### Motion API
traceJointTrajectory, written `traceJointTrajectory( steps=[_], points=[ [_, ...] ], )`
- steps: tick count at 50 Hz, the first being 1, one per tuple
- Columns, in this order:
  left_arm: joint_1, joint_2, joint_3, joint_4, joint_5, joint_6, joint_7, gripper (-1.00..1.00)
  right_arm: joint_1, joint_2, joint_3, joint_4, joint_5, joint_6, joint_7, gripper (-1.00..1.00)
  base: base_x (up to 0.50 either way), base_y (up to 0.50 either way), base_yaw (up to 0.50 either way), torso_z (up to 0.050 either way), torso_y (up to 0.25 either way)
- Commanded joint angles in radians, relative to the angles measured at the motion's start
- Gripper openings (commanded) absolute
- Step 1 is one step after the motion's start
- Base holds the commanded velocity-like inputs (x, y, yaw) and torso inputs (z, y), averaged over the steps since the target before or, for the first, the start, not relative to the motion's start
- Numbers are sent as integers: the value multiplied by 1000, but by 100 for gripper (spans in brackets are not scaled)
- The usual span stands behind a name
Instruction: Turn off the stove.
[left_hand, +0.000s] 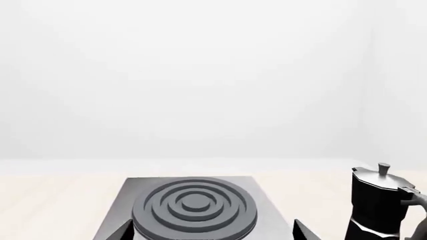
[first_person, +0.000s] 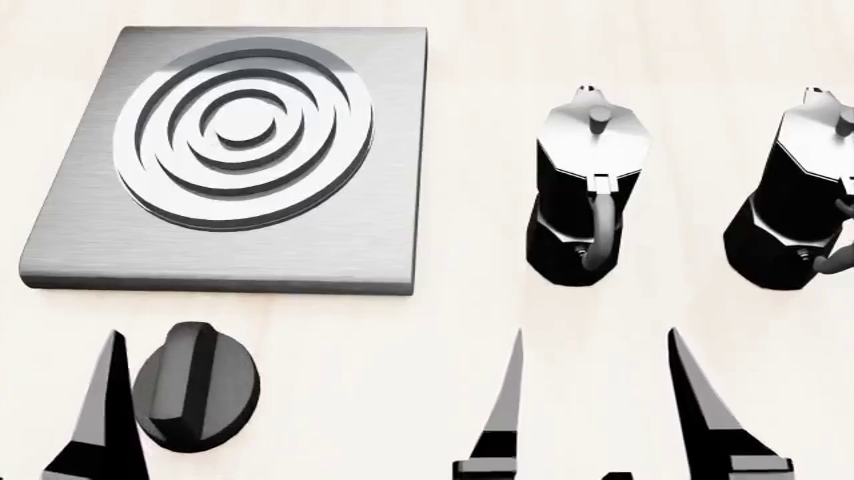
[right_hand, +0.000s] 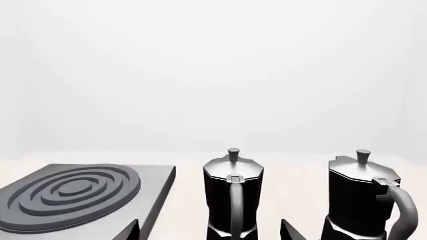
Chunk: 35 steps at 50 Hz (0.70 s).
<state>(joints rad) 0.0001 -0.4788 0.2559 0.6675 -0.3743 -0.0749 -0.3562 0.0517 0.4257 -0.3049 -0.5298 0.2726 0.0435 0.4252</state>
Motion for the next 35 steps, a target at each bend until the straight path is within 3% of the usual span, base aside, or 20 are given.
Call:
traceJointTrajectory(
  steps=[1, 35],
  points=[
    [-5, 0, -16, 30, -12, -14, 1, 100, 23, -5, 13, -17, 0, 24, -11, 100, 0, 0, 0, 0, 0],
    [-39, -22, -36, 156, -70, -74, -45, 100, 52, 22, 19, -102, 7, 72, 6, 100, 0, 0, 0, 0, 0]
  ],
)
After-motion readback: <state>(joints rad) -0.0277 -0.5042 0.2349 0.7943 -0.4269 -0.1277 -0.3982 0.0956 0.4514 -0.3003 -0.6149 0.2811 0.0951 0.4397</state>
